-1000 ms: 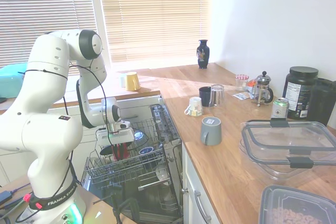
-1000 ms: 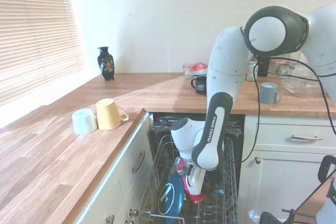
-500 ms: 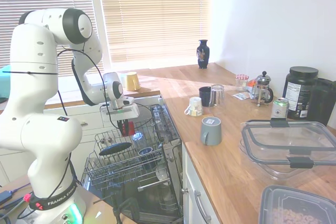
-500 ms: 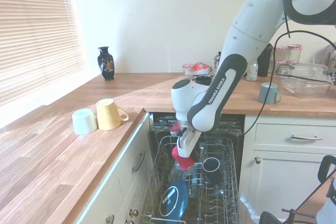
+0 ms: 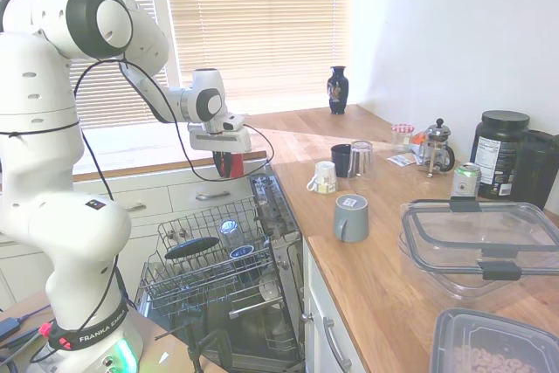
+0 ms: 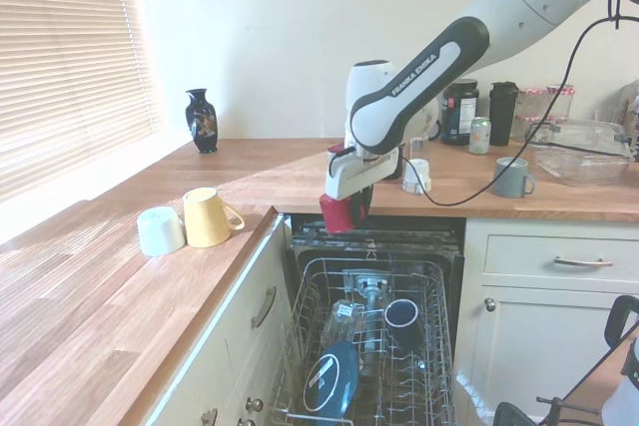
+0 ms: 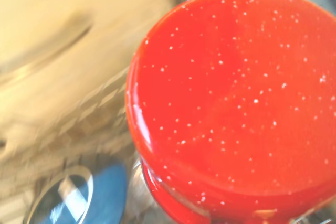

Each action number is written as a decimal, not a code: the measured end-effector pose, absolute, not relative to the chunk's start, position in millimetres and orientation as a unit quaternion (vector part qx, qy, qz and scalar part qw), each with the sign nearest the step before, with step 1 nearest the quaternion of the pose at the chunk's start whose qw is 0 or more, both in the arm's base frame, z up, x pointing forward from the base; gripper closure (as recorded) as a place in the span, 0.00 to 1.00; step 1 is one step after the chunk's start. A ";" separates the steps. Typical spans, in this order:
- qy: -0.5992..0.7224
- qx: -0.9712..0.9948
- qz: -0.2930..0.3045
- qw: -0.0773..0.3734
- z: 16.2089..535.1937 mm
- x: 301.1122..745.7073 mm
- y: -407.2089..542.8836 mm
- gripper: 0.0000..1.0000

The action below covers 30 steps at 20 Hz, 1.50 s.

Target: Unload the red mug from the dishwasher

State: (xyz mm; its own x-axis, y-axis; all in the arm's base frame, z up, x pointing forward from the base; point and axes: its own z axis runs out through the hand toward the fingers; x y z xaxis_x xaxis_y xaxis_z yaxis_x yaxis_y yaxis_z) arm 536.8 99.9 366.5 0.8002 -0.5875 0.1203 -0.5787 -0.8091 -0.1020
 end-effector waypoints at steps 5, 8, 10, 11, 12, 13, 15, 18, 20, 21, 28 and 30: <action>0.363 -0.928 -0.069 0.049 389.0 568.1 55.8 1.00; 0.384 -0.920 -0.057 0.049 389.1 589.0 32.7 1.00; 0.394 -0.917 -0.051 0.047 385.2 603.2 19.9 1.00; 0.398 -0.915 -0.048 0.045 382.9 610.1 13.4 1.00; 0.402 -0.914 -0.045 0.043 381.1 616.4 7.0 1.00; 0.406 -0.912 -0.042 0.041 379.4 622.1 0.7 1.00; 0.411 -0.910 -0.036 0.037 374.6 632.6 -12.0 1.00; 0.417 -0.908 -0.029 0.032 365.9 644.0 -26.2 1.00; 0.420 -0.907 -0.027 0.030 361.3 651.0 -29.8 1.00; 0.420 -0.907 -0.026 0.029 358.7 654.4 -31.2 1.00; 0.426 -0.904 -0.018 0.020 339.6 672.6 -38.3 0.00; 0.429 -0.903 -0.013 0.018 339.6 674.4 -38.2 0.00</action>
State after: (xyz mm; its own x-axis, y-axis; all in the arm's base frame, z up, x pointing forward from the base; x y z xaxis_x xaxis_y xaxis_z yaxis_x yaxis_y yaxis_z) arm 674.4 -38.2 339.6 0.6316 -0.7753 0.0082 -0.7743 -0.6313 -0.0433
